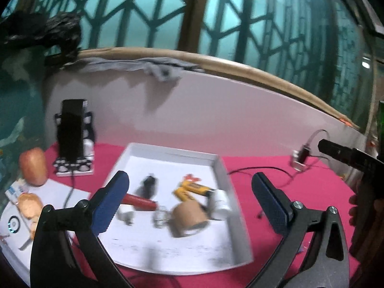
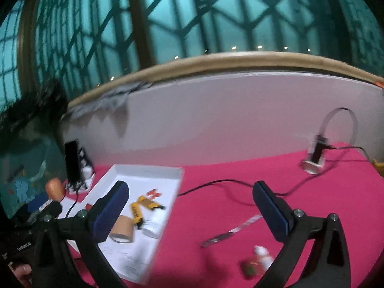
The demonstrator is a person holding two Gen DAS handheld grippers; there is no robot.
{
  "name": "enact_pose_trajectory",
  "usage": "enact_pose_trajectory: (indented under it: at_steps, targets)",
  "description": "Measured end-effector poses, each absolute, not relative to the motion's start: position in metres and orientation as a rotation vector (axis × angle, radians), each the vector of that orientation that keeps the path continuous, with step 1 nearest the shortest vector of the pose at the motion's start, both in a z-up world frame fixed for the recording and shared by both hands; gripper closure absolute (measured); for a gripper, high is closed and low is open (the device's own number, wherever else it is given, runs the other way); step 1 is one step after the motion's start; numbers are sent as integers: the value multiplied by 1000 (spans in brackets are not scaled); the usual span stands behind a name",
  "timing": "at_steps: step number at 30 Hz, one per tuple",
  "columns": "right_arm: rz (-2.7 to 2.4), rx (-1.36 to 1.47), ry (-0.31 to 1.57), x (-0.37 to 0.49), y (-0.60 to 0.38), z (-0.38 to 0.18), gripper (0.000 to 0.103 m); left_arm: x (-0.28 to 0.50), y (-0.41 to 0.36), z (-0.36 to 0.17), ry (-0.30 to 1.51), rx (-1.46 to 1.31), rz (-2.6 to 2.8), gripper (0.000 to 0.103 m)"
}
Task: Organize rigid objects
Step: 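Move both open tools back toward the dropper bottle and red jar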
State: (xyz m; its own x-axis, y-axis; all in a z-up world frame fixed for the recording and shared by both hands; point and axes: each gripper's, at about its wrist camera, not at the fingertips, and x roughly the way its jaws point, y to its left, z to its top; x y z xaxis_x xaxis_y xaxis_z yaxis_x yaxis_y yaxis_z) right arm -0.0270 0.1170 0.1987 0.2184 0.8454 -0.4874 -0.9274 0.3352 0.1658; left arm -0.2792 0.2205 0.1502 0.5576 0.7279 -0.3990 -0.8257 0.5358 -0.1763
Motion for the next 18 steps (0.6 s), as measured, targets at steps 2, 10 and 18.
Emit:
enact_pose_trajectory:
  at_steps: [2,10,18]
  targets:
    - [1196,-185,579,-8,95,190,0,-267,211,150,307,-348,904,0]
    - [1060,-323,725,31,63,112,0,-201,177,115,487,-312,726,0]
    - [1030,-376,788,53,85,77,0,-155,145,71,663,-277,580,0]
